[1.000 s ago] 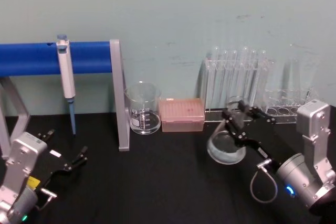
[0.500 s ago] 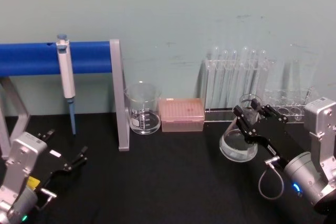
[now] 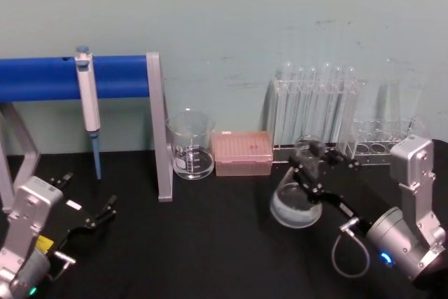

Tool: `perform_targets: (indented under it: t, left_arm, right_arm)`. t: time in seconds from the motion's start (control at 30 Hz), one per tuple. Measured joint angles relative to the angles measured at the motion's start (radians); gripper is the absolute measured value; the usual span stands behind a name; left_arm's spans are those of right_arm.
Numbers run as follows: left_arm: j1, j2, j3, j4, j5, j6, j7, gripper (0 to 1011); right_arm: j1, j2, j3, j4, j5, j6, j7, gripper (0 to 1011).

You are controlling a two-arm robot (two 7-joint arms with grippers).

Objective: Grasp the erlenmeyer flask with one hand, shake it three times, then place it back.

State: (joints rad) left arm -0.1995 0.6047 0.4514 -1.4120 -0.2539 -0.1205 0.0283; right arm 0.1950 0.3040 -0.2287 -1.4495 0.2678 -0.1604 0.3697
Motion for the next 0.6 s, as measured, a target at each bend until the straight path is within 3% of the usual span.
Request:
perform_targets:
  t: [0.3, 0.6]
  left_arm:
    - [0.000, 0.000, 0.000, 0.000, 0.000, 0.000, 0.000, 1001]
    - [0.000, 0.000, 0.000, 0.000, 0.000, 0.000, 0.000, 1001]
  right_arm:
    - [0.012, 0.032, -0.068, -0.012, 0.059, -0.012, 0.136, 459]
    - [0.028, 0.053, -0.118, -0.014, 0.107, -0.024, 0.220, 459]
